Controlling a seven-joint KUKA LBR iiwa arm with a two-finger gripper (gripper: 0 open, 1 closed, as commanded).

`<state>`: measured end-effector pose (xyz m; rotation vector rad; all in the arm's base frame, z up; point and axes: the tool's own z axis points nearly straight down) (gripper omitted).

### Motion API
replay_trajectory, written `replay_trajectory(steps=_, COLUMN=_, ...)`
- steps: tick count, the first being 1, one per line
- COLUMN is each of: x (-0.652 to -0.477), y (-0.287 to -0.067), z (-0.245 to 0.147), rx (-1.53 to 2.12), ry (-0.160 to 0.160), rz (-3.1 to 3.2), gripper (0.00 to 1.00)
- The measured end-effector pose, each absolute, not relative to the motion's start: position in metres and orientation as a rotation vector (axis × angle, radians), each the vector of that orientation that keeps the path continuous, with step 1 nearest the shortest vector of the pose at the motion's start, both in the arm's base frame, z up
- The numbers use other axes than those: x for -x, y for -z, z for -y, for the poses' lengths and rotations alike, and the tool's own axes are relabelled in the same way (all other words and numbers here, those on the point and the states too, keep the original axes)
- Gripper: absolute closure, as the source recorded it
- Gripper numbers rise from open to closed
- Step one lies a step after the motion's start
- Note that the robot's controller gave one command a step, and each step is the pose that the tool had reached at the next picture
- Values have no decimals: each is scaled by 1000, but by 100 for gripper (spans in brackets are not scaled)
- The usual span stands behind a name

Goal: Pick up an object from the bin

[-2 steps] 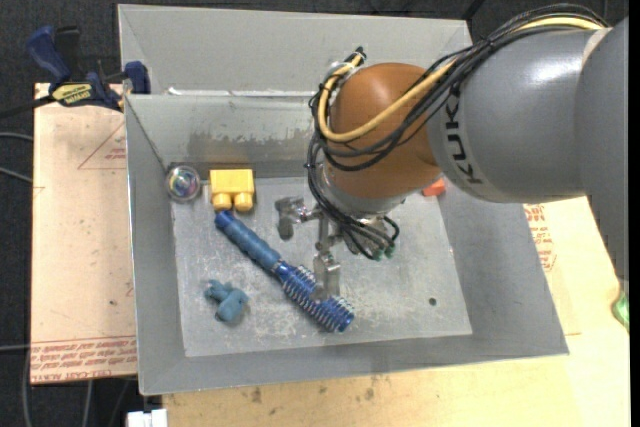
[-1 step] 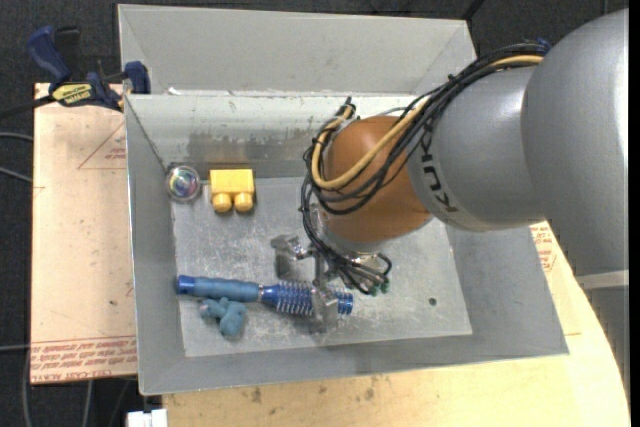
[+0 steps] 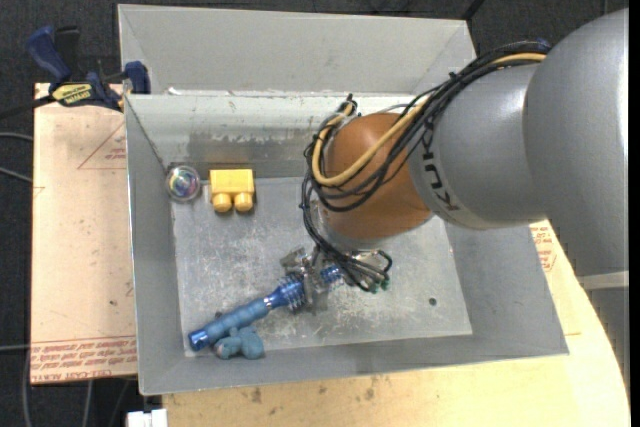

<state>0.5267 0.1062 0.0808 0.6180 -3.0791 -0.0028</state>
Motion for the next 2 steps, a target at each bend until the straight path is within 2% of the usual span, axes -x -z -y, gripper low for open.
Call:
replay_trajectory(steps=1, x=-518, y=-196, z=-101, rx=-596, ry=1, rz=3093, gripper=100)
replay_trajectory(steps=2, x=-489, y=-302, z=-97, rx=-619, ry=0, rz=3090, gripper=100)
